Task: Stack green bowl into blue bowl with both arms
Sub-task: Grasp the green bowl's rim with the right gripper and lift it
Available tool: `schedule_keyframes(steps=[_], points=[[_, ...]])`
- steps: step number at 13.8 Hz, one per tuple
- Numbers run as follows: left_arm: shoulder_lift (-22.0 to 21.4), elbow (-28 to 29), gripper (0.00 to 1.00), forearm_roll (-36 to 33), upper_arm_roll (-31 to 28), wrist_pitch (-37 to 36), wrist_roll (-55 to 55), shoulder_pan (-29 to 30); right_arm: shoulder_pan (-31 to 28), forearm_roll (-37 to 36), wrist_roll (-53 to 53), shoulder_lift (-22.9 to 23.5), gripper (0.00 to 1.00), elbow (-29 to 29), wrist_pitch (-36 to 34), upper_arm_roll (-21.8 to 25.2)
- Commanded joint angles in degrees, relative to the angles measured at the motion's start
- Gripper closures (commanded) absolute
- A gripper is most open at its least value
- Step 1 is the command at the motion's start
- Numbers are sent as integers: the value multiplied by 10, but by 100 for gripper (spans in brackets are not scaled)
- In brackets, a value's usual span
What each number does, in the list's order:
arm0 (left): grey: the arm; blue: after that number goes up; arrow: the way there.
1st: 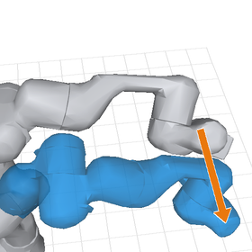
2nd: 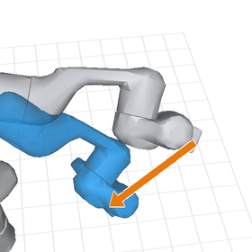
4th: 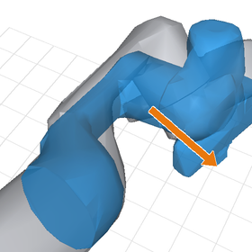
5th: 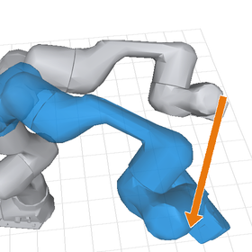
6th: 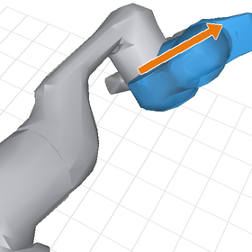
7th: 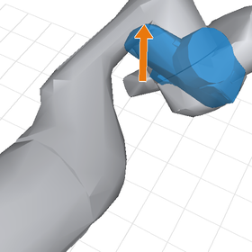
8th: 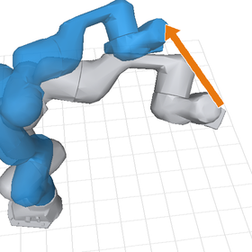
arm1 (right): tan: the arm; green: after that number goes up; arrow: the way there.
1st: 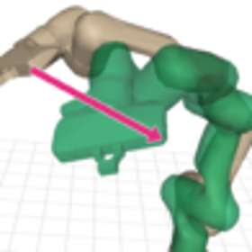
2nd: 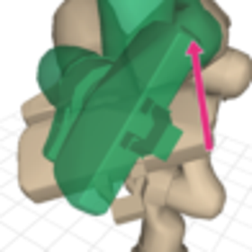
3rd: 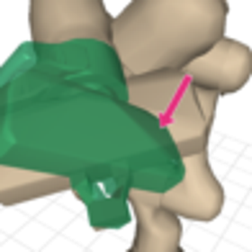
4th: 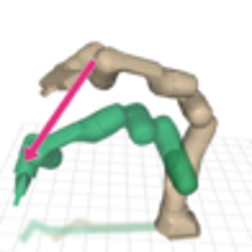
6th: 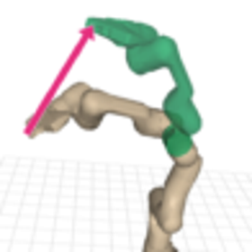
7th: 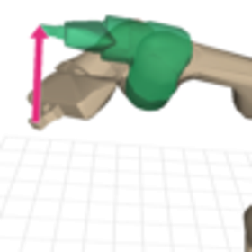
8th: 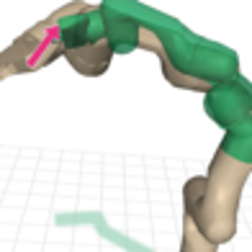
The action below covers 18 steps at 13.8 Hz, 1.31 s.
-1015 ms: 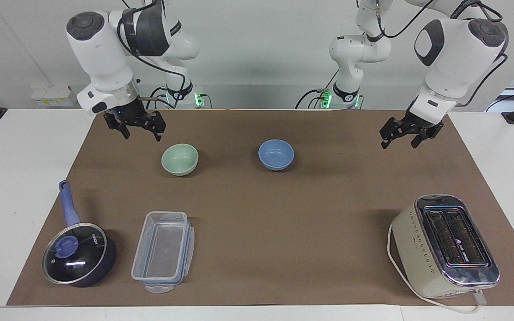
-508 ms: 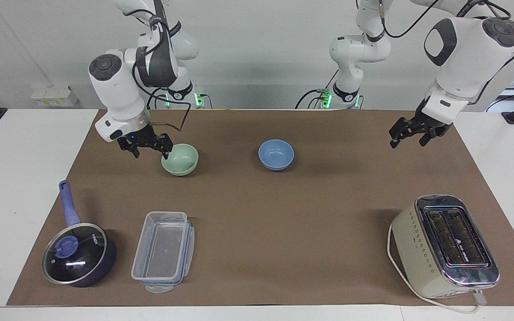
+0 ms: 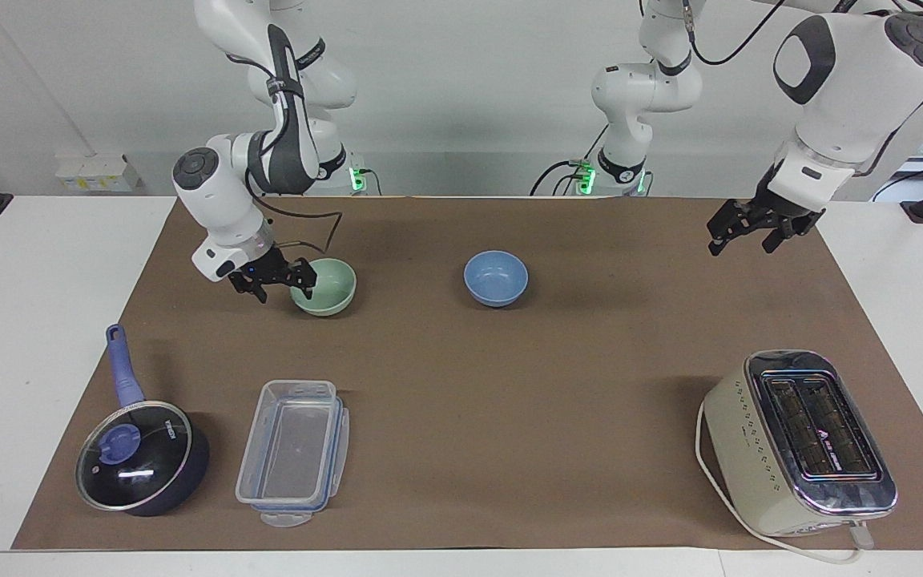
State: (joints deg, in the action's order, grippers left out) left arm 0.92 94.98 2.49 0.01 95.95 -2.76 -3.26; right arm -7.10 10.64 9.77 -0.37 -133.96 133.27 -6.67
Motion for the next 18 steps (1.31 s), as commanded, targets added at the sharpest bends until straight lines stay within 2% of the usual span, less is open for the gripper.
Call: schedule_keyframes(steps=[1, 4, 6, 8, 10, 11, 12, 13, 14, 18], points=[[8, -15, 0, -15, 3, -8, 38, 16, -16, 53, 69, -9, 0, -32, 25, -4], [8, -15, 0, -15, 2, -7, 35, 20, -18, 59, 96, -10, 2, -45, 26, -4], [7, -15, 0, -15, 3, -15, 33, 21, -18, 88, 126, -13, 5, -52, 26, -3], [8, -15, 0, -15, 3, -15, 33, 19, -23, 90, 140, -14, 15, -60, 25, -3], [8, -15, 0, -15, 3, -15, 33, 21, -29, 90, 158, -12, 34, -58, 26, -3], [7, -15, 0, -15, 3, -15, 33, 21, -29, 90, 160, -12, 52, -58, 26, -4], [7, -15, 0, -15, 2, -15, 33, 22, -29, 90, 159, -11, 74, -56, 25, -4], [7, -15, 0, -15, 3, -15, 33, 22, -29, 90, 159, -11, 90, -55, 23, -4], [7, -15, 0, -15, 3, -15, 33, 21, -28, 90, 157, -10, 100, -54, 20, -4], [7, -15, 0, -15, 2, -15, 33, 21, -20, 121, 144, -16, 100, -31, -28, -5]])
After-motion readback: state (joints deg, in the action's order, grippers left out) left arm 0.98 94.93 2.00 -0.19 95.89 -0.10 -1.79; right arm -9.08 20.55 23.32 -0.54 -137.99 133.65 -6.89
